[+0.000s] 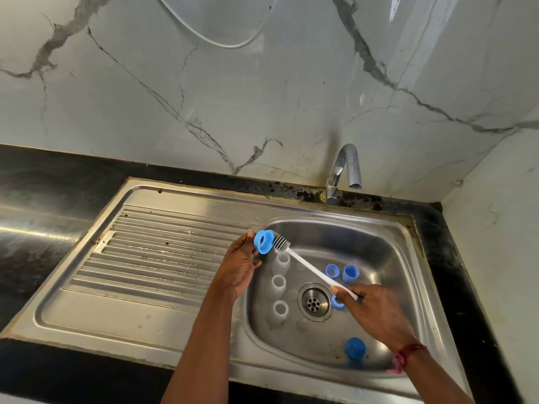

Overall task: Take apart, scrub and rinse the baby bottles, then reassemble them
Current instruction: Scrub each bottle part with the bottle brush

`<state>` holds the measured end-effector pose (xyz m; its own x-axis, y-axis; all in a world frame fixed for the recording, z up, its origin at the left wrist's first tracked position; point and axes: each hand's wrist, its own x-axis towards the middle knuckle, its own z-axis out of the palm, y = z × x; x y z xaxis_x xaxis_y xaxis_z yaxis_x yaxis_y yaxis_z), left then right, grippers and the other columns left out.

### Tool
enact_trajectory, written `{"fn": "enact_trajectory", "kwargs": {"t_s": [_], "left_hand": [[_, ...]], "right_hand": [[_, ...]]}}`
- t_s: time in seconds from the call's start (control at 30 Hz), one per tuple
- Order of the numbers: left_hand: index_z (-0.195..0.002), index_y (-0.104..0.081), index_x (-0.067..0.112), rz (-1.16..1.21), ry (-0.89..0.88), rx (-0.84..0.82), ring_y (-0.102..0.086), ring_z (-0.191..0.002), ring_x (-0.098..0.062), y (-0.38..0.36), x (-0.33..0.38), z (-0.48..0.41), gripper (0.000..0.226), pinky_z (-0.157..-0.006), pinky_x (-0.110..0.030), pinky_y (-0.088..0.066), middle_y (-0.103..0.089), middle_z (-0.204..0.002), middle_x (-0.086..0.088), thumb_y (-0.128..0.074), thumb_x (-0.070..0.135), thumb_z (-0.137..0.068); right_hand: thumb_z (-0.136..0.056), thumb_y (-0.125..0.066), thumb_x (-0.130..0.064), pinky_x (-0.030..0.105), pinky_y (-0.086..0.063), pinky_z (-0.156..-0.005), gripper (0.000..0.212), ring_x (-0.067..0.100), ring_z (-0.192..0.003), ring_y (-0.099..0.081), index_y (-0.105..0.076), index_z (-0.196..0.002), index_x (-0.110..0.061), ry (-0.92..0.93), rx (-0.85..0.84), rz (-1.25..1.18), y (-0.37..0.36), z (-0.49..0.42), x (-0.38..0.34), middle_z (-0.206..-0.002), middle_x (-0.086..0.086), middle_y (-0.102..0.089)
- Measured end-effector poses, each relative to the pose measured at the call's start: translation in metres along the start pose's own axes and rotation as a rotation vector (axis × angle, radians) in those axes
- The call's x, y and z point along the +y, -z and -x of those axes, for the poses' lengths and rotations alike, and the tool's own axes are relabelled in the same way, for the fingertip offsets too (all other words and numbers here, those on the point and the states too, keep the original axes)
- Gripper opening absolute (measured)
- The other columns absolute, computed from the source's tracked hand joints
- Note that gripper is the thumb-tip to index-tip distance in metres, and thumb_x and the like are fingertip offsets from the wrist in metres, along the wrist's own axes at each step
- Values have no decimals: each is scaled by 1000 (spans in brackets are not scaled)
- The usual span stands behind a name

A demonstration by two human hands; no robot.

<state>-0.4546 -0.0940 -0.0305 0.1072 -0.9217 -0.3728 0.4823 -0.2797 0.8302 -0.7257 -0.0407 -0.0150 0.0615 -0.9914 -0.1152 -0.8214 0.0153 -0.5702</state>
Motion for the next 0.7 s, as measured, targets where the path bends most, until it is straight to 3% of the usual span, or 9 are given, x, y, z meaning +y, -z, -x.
{"fn": "enact_trajectory", "kwargs": {"t_s": [0.13,0.23,0.33,0.43,0.5,0.57,0.63,0.7], "left_hand": [[-70,-80,30,68,32,-8,-59,-90,-6,0,-2,0,44,-86,-36,-41,-73,-81,14,-48,26,-101],[-85,-75,22,68,21,-12,-64,-85,-6,4,-3,-3,27,-83,-35,-44,-74,-83,10,-52,27,-98],[-94,-68,12,48,9,27,-68,-88,-18,8,-4,-7,18,-77,-37,-55,-73,-93,-4,-58,26,-95],[-91,-63,2,71,17,97,-73,-80,-26,7,-8,-10,16,-67,-35,-60,-70,-91,-16,-64,17,-94],[-81,-58,6,125,27,137,-73,-82,-26,0,-12,-10,15,-64,-34,-60,-70,-88,-14,-68,10,-90],[-76,-53,13,183,50,157,-71,-87,-24,-6,-17,-12,22,-64,-34,-60,-68,-90,-11,-72,7,-86],[-80,-53,16,254,98,123,-69,-87,-23,-10,-21,-12,23,-66,-32,-59,-66,-94,-10,-73,8,-82],[-90,-57,13,336,159,75,-65,-91,-26,-12,-25,-12,21,-66,-34,-58,-65,-101,-13,-74,9,-78]], "right_hand": [[-77,-42,-76,18,-36,-47,68,8,-44,-36,-59,-62,-12,-4,-41,34,0,0,4,-47,-2,-40],[-76,-41,-80,19,-36,-46,66,7,-44,-39,-63,-62,-19,-14,-56,94,-1,4,12,-49,-1,-47],[-83,-57,-64,19,-35,-45,53,7,-41,-37,-64,-57,-19,-117,92,-129,3,5,16,-45,-2,-48],[-89,-63,-52,17,-33,-44,56,8,-43,-33,-60,-61,-3,-123,136,-189,3,3,17,-46,3,-44],[-88,-62,-56,21,-33,-45,59,8,-43,-33,-59,-61,-2,-129,91,-214,-2,5,13,-49,7,-48],[-86,-61,-55,22,-32,-47,59,8,-43,-32,-57,-57,-4,-141,66,-252,-6,5,6,-45,-1,-40],[-84,-59,-60,23,-32,-49,63,8,-45,-31,-56,-58,-3,-135,49,-257,-14,5,3,-46,-3,-37],[-85,-58,-63,28,-37,-52,66,9,-48,-34,-56,-61,-2,-130,28,-220,-21,5,3,-52,8,-40]]}}
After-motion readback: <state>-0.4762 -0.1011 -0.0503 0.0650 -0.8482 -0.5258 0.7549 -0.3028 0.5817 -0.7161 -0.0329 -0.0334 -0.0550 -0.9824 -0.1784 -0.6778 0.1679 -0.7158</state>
